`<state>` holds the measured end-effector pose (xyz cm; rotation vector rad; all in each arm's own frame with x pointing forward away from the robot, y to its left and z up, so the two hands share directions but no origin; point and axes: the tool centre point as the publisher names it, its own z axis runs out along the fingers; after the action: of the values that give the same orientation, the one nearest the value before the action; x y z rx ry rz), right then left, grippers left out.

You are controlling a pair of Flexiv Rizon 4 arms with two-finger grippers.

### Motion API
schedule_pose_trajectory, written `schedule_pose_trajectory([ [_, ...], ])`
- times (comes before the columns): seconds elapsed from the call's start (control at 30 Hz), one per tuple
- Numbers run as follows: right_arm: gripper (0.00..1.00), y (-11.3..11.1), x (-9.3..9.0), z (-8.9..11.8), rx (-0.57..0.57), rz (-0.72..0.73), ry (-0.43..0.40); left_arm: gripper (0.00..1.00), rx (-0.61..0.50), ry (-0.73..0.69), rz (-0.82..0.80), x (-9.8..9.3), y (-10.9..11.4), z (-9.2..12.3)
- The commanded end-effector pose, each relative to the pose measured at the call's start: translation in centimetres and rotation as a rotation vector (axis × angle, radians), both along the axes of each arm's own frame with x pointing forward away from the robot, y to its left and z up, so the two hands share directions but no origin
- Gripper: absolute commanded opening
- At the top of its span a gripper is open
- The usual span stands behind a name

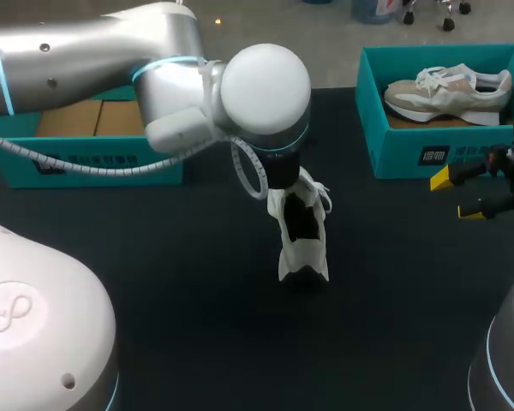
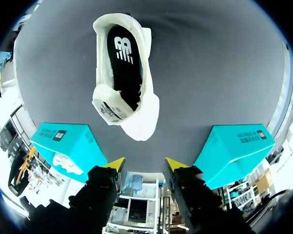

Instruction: Take the shoe out of the shoebox, open the shoe tongue, remove and reinsert the insole, then place the shoe into the shoebox

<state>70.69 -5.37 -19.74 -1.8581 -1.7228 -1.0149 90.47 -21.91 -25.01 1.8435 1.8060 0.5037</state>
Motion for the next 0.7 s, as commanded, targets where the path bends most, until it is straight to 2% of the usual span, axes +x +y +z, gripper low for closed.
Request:
schedule_pose_trajectory([
  [0.03,1.00,0.1,-0.1,0.0,-0.004,-0.002,0.001,0.00,0.004,0.005,-0.017,0.2,-0.2,0.2],
  [0.17,1.00,0.1,-0.1,0.0,-0.004,-0.002,0.001,0.00,0.004,0.016,-0.033,0.2,-0.7,-0.4],
  [0.4,1.00,0.1,-0.1,0.0,-0.004,-0.002,0.001,0.00,-0.013,0.062,-0.042,1.1,-1.7,-3.2],
  [0.6,1.00,0.1,-0.1,0.0,-0.004,-0.002,0.001,0.00,-0.013,0.101,-0.079,1.1,-2.3,-5.5],
  [0.7,1.00,0.1,-0.1,0.0,-0.004,-0.002,0.001,0.00,-0.010,0.133,-0.084,0.6,-2.4,-6.0],
])
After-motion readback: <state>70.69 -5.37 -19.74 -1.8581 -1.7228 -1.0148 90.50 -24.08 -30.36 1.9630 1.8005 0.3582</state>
